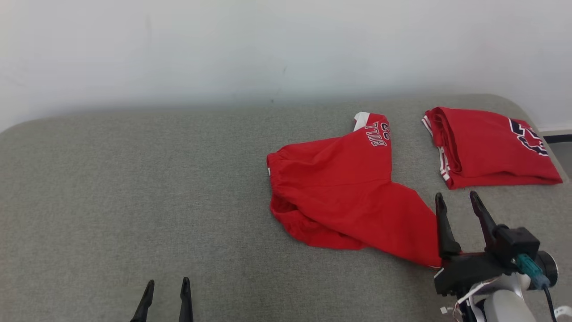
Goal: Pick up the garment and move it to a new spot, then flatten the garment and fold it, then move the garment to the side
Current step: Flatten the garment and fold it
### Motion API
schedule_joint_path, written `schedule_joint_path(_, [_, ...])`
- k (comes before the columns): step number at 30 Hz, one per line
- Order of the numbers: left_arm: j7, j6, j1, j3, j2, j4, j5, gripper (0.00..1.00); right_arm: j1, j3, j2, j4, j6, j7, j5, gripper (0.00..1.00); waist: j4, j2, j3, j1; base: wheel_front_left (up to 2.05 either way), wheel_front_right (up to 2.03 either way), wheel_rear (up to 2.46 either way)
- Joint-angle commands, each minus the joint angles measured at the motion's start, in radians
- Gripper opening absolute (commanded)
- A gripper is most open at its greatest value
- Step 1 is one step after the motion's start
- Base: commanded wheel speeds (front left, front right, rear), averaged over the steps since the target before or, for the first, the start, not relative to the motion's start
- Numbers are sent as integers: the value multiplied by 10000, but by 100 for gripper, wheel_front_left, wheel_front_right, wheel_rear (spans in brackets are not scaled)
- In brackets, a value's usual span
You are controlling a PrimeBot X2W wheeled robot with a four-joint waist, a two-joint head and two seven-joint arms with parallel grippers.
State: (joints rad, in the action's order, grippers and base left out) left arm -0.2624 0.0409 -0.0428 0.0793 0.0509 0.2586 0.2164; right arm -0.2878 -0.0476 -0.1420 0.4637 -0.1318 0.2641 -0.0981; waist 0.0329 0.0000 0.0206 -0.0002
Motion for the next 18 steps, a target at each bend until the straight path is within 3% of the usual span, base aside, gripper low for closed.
schedule_joint_path(1, [-33,-18,3,-21,-8,-74,-116,100,429,-131,153,-416,28,-7,-12,100,-242,0,100,2,0,0,0])
schedule_joint_path(5, [-31,148,344,56,-8,-61,-326,100,1238,-61,513,-1208,28,-7,169,100,-428,0,260,2,0,0,0])
schedule_joint_path(12, [-31,789,1977,821,166,684,-1253,100,1641,443,886,-1458,28,-7,181,100,-1016,0,689,2,0,0,0])
schedule_joint_path(18, [-31,908,3724,2470,722,2433,-1132,100,1453,917,925,-1381,28,-5,-104,100,-1759,0,1051,2,0,0,0])
